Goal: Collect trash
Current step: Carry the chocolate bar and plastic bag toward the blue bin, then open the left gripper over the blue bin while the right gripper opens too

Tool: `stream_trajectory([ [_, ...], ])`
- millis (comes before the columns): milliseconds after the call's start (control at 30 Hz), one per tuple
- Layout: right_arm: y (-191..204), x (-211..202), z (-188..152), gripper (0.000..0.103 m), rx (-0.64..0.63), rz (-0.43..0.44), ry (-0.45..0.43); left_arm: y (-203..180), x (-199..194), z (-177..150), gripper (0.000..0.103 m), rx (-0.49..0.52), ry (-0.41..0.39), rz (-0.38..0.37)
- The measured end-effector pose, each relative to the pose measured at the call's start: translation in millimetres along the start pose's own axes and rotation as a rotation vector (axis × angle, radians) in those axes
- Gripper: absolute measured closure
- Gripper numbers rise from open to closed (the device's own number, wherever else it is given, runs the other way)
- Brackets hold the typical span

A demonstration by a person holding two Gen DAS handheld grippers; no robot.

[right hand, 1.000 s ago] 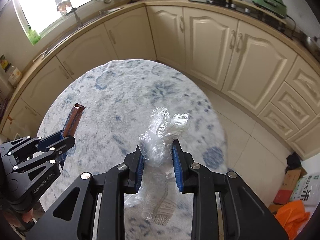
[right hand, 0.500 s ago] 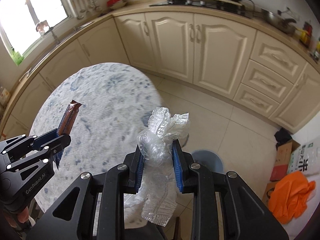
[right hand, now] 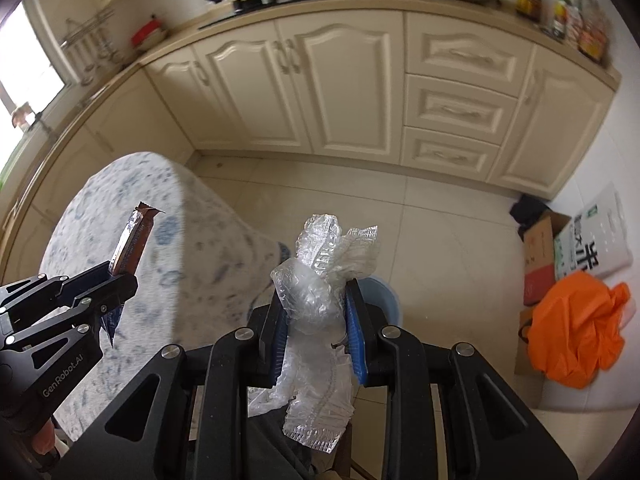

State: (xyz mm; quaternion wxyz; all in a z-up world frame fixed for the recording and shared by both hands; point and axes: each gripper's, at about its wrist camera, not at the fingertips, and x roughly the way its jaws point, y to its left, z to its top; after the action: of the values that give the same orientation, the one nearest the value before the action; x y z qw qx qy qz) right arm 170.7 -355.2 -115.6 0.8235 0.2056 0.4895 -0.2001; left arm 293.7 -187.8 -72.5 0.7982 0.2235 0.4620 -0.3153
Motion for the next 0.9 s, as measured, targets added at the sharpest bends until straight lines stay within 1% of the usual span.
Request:
stream_trajectory([
  [133,-28,2,-3,0.077,0.047,-0.027,0.011,-26,17,21,0.088,0.046,0.013,-0.034],
  [267,-57,7,-5,0.077,0.091,-0.048,0.034,-44,35,43,0.088,0.067,0.019,-0.038],
  [333,-69,10,-5,0.077,0.108,-0.06,0.044,-54,45,55,0.088,0.079,0.012,-0.055],
  [433,-84,15,-3,0.077,0.133,-0.077,0.055,-64,60,66,0.087,0.095,0.015,-0.058],
  [533,-93,20,-2,0.077,0.151,-0.085,0.066,-69,77,77,0.084,0.105,0.021,-0.064],
  [567,-95,23,-1,0.077,0.153,-0.083,0.07,-70,81,80,0.08,0.107,0.02,-0.069],
  [600,-95,26,-1,0.077,0.152,-0.078,0.078,-70,85,83,0.064,0.109,0.023,-0.066],
  [633,-95,30,-1,0.077,0.153,-0.073,0.086,-70,88,86,0.053,0.107,0.025,-0.063],
  [667,-98,36,0,0.077,0.157,-0.071,0.095,-69,88,87,0.035,0.103,0.017,-0.065],
  [700,-98,41,1,0.077,0.158,-0.071,0.105,-67,89,88,0.03,0.097,-0.005,-0.065],
  [767,-96,50,1,0.077,0.156,-0.065,0.127,-63,90,87,0.031,0.102,-0.017,-0.041],
  [900,-87,65,4,0.077,0.141,-0.042,0.156,-52,97,78,0.031,0.091,0.002,0.005],
])
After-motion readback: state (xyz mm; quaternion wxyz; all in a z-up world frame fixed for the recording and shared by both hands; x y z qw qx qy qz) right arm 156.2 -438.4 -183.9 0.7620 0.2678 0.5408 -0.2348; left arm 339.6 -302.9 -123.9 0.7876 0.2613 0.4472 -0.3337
